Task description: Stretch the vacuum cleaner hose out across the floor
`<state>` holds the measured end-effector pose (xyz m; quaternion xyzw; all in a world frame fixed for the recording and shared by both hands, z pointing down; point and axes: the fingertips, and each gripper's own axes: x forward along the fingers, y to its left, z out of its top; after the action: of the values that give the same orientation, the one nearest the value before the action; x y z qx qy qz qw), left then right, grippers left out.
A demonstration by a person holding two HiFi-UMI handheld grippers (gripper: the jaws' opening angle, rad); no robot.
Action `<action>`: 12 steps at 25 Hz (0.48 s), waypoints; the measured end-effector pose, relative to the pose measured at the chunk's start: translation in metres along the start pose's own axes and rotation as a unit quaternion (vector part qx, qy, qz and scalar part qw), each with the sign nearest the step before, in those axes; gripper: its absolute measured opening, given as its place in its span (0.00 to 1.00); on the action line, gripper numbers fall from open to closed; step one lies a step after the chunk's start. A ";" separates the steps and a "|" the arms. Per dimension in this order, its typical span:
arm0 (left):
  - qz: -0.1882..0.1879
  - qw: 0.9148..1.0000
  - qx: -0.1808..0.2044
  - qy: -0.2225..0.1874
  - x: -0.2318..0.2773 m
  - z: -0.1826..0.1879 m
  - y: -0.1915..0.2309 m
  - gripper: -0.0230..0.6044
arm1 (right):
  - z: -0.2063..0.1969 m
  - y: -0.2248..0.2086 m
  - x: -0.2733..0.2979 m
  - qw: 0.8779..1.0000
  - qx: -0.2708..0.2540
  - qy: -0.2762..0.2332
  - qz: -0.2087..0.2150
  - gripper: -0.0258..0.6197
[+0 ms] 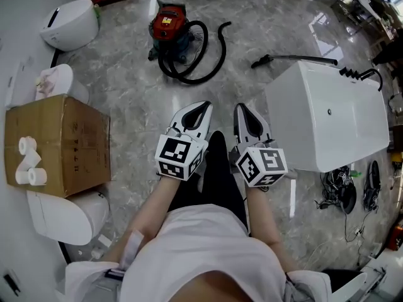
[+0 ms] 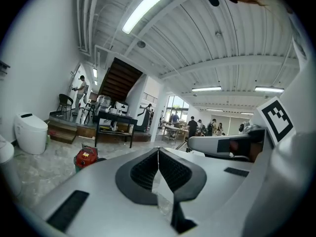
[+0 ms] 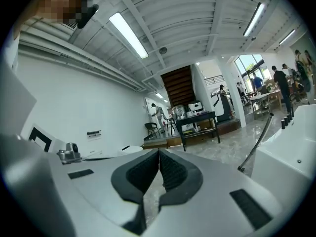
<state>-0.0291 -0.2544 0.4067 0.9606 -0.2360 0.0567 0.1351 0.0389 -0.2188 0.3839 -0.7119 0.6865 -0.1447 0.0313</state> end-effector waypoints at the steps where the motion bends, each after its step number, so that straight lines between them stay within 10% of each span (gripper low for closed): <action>1: 0.002 1.000 -0.003 0.001 0.004 -0.001 0.003 0.05 | -0.002 -0.002 0.005 1.000 -0.001 0.004 -0.002 0.06; 12: 0.018 1.000 -0.017 0.010 0.096 -0.003 0.029 0.05 | 0.002 -0.050 0.080 1.000 0.001 0.011 0.010 0.06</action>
<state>0.0417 -0.3201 0.4333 0.9532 -0.2529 0.0651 0.1524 0.0888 -0.2957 0.4071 -0.7035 0.6935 -0.1531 0.0259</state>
